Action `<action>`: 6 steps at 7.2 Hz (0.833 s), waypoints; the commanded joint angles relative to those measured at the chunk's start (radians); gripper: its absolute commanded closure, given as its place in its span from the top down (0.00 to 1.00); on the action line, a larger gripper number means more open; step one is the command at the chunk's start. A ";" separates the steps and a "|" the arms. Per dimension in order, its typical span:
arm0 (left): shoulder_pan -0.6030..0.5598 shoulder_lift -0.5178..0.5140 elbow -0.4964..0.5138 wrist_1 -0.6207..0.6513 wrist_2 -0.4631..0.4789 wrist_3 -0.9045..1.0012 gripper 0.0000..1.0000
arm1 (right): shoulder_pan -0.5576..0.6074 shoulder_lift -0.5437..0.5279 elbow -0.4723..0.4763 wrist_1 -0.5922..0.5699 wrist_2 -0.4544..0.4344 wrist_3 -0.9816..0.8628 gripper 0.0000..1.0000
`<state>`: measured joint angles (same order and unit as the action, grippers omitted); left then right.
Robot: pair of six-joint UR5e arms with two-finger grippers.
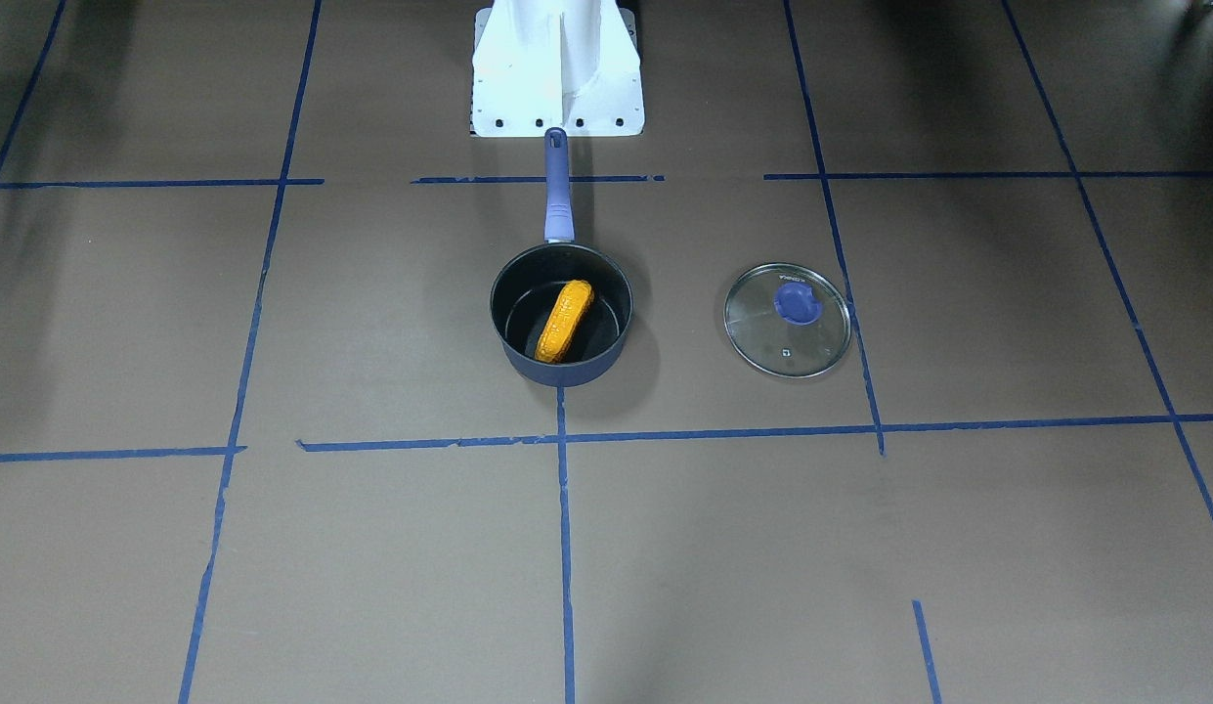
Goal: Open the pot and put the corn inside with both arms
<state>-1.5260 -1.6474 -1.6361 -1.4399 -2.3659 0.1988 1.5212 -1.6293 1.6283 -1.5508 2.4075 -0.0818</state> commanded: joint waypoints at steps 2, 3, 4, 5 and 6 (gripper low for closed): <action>-0.006 -0.005 -0.039 0.065 0.000 -0.007 1.00 | 0.011 -0.027 -0.028 -0.008 -0.016 -0.047 1.00; -0.008 0.003 -0.041 0.062 0.000 -0.006 1.00 | 0.020 -0.033 -0.027 -0.006 -0.019 -0.070 1.00; -0.008 0.015 -0.042 0.059 -0.001 -0.002 1.00 | 0.028 -0.030 -0.018 -0.008 -0.042 -0.076 1.00; -0.008 0.017 -0.042 0.059 0.002 0.001 1.00 | 0.028 -0.030 0.002 -0.009 -0.048 -0.075 1.00; -0.006 0.017 -0.041 0.061 -0.006 -0.004 1.00 | 0.030 -0.032 0.007 -0.009 -0.045 -0.073 1.00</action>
<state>-1.5337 -1.6328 -1.6771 -1.3799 -2.3665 0.1971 1.5484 -1.6601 1.6238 -1.5594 2.3649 -0.1547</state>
